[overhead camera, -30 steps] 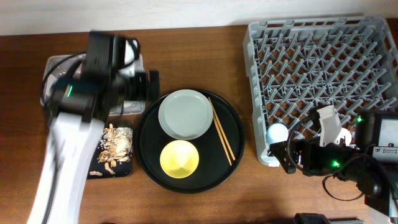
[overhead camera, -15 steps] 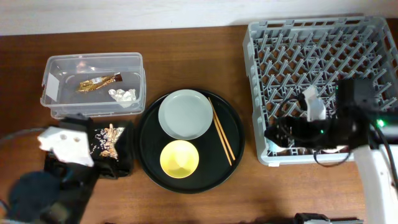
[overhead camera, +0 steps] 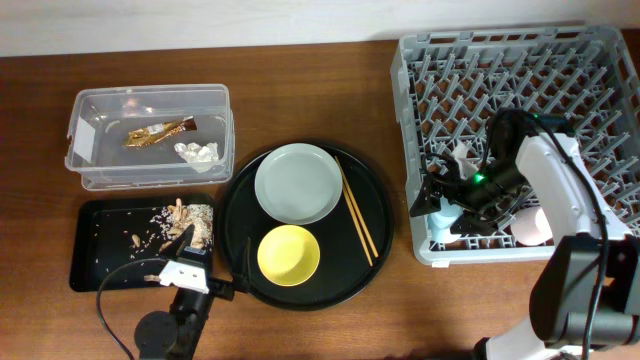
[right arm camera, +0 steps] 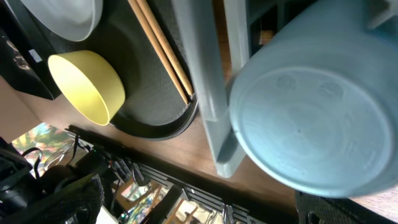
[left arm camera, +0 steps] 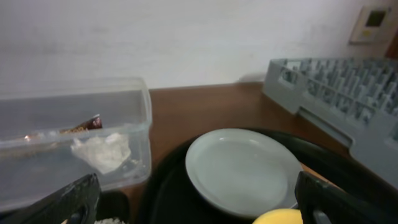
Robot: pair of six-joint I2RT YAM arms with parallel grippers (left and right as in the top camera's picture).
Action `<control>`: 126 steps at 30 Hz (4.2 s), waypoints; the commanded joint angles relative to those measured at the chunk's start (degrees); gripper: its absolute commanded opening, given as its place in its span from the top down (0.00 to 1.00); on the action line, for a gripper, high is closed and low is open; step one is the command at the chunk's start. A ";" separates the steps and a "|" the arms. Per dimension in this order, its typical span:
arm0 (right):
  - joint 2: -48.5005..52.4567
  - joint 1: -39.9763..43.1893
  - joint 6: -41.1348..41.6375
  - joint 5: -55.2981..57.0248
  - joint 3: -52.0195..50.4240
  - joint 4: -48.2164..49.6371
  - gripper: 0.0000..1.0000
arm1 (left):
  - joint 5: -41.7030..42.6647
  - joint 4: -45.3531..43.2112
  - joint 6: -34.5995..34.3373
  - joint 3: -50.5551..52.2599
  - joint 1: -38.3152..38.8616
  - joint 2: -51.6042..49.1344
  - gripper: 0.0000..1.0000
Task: Sort waste into correct bins and load items into the dishwasher rack
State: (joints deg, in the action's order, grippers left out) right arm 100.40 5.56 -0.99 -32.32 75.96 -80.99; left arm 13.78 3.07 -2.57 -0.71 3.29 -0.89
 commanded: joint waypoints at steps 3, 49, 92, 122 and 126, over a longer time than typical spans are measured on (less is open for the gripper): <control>1.25 -0.35 -0.07 0.22 0.17 3.45 0.01 | 2.80 0.15 0.72 0.17 -0.35 0.59 0.01; -2.25 -48.50 33.97 22.80 -5.70 32.50 0.28 | 2.80 0.15 0.72 0.17 -0.35 0.59 0.01; -7.50 -28.85 30.42 85.57 0.26 21.42 0.35 | 2.80 0.17 0.72 0.17 -0.35 0.59 0.01; -13.57 -42.36 32.26 59.65 -0.63 32.39 0.96 | 2.80 0.15 0.72 0.17 -0.35 0.59 0.01; -25.68 -34.80 27.15 101.90 -0.63 33.27 0.96 | 2.80 0.17 0.72 0.17 -0.35 0.59 0.01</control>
State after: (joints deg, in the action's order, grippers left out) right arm 76.09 -32.60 30.04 46.04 75.20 -48.53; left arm 16.10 2.98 -2.57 -0.71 3.29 -0.62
